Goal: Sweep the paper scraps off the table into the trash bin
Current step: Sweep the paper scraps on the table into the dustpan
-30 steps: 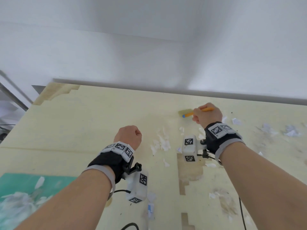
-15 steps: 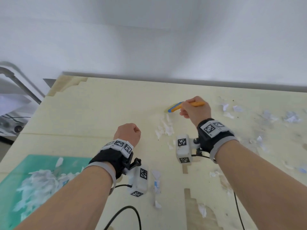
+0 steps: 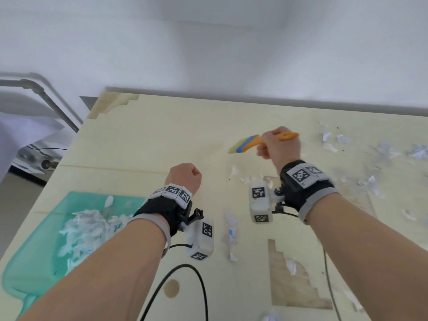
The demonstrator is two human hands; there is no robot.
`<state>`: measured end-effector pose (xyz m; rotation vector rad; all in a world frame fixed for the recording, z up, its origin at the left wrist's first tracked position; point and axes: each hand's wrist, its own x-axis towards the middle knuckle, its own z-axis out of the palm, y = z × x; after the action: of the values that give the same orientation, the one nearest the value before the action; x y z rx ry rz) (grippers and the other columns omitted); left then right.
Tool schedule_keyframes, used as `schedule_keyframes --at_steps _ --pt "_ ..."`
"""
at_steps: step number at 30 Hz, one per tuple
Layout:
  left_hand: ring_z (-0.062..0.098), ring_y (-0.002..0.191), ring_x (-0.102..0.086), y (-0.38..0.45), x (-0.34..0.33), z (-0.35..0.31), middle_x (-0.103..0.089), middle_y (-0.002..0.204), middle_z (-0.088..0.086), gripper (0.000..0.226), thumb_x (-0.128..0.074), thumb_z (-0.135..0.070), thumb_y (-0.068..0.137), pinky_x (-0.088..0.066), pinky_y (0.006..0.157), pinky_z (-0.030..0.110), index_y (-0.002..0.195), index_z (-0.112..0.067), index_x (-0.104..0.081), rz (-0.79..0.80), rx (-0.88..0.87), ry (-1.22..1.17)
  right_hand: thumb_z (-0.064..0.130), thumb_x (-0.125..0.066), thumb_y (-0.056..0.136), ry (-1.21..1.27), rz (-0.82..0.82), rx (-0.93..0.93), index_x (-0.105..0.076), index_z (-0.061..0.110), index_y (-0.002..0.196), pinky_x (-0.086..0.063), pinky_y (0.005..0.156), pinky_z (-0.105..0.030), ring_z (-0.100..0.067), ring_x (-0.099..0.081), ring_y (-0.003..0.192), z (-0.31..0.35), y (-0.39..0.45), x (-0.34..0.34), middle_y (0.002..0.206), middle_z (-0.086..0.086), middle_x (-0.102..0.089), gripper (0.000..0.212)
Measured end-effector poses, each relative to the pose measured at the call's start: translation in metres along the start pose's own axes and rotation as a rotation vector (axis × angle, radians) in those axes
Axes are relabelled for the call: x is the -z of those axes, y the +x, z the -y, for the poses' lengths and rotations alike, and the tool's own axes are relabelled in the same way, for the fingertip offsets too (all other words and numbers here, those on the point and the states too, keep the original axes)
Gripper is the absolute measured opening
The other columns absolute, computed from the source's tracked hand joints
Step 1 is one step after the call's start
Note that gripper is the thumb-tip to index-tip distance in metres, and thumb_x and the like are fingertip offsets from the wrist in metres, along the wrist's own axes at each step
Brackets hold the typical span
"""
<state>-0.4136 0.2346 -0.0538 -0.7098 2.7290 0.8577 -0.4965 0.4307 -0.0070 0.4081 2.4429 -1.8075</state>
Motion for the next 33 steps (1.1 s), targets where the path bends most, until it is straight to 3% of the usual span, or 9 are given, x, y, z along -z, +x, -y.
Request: schedule_keyframes --at_steps 4,8,12,16,19,24,27,29,33 --pt "0.024 0.097 -0.062 -0.013 0.001 0.01 -0.069 0.103 0.004 0.02 -0.048 -0.016 0.091 -0.05 0.078 0.029 0.093 -0.013 -0.068 -0.018 0.012 0.013 0.01 -0.054 0.088 -0.131 0.208 -0.052 -0.053 0.015 0.076 -0.053 0.057 -0.031 -0.022 -0.06 0.056 -0.021 -0.022 -0.021 0.07 -0.012 -0.063 0.013" --pt "0.024 0.097 -0.062 -0.025 0.003 0.023 -0.068 0.103 0.005 0.021 -0.048 -0.017 0.091 -0.049 0.078 0.028 0.096 -0.014 -0.068 -0.001 0.037 0.004 0.013 -0.05 0.084 -0.393 0.023 -0.111 -0.048 0.016 0.067 -0.053 0.069 -0.042 -0.03 -0.058 0.061 -0.024 -0.021 0.012 0.065 -0.011 -0.059 0.018" --pt "0.022 0.097 -0.061 -0.038 0.004 0.03 -0.069 0.103 0.004 0.019 -0.049 -0.016 0.09 -0.047 0.078 0.027 0.093 -0.014 -0.068 -0.008 0.036 -0.005 0.017 -0.051 0.081 -0.489 -0.14 -0.008 -0.044 0.018 0.062 -0.042 0.061 -0.033 -0.027 -0.056 0.067 -0.01 -0.028 0.031 0.061 -0.002 -0.053 0.02" --pt "0.022 0.097 -0.062 -0.049 0.007 0.032 -0.069 0.102 0.003 0.018 -0.05 -0.016 0.089 -0.045 0.077 0.025 0.091 -0.016 -0.068 -0.019 0.033 -0.013 0.013 -0.054 0.086 -0.105 0.111 -0.02 -0.053 0.016 0.074 -0.049 0.053 -0.027 -0.019 -0.058 0.054 -0.008 -0.058 -0.001 0.067 -0.01 -0.062 0.012" --pt "0.021 0.097 -0.061 -0.057 0.008 0.035 -0.069 0.102 0.002 0.018 -0.05 -0.014 0.089 -0.042 0.075 0.023 0.09 -0.015 -0.068 -0.021 0.028 -0.014 0.013 -0.055 0.089 -0.191 0.258 -0.076 -0.056 0.013 0.081 -0.051 0.056 -0.028 -0.021 -0.059 0.057 -0.021 -0.07 -0.013 0.067 -0.011 -0.062 0.008" --pt "0.022 0.101 -0.06 -0.065 0.01 0.042 -0.069 0.105 0.003 0.02 -0.049 -0.013 0.089 -0.046 0.08 0.027 0.095 -0.013 -0.069 -0.031 0.049 -0.025 0.016 -0.049 0.085 -0.502 -0.018 -0.121 -0.049 0.013 0.063 -0.045 0.059 -0.029 -0.022 -0.055 0.055 -0.024 -0.064 0.029 0.06 -0.007 -0.058 0.022" --pt "0.023 0.102 -0.061 -0.071 0.011 0.043 -0.069 0.106 0.003 0.021 -0.05 -0.013 0.089 -0.046 0.081 0.027 0.096 -0.012 -0.069 -0.03 0.046 -0.027 0.017 -0.052 0.08 -0.393 -0.143 -0.062 -0.048 0.015 0.061 -0.045 0.06 -0.032 -0.027 -0.057 0.064 -0.016 -0.069 0.039 0.066 -0.01 -0.06 0.019" --pt "0.023 0.102 -0.061 -0.074 0.011 0.042 -0.069 0.106 0.003 0.021 -0.05 -0.014 0.089 -0.047 0.081 0.027 0.096 -0.013 -0.069 -0.028 0.045 -0.027 0.015 -0.054 0.08 -0.24 -0.082 -0.063 -0.052 0.015 0.064 -0.048 0.057 -0.032 -0.023 -0.057 0.055 -0.012 -0.08 0.028 0.058 -0.007 -0.059 0.016" --pt "0.023 0.099 -0.062 -0.081 0.009 0.04 -0.07 0.105 0.004 0.02 -0.05 -0.015 0.09 -0.045 0.076 0.026 0.096 -0.013 -0.069 -0.023 0.039 -0.029 0.009 -0.057 0.088 -0.11 0.283 -0.169 -0.058 0.009 0.077 -0.049 0.042 -0.022 -0.017 -0.056 0.042 -0.019 -0.105 -0.005 0.059 -0.011 -0.06 0.01"
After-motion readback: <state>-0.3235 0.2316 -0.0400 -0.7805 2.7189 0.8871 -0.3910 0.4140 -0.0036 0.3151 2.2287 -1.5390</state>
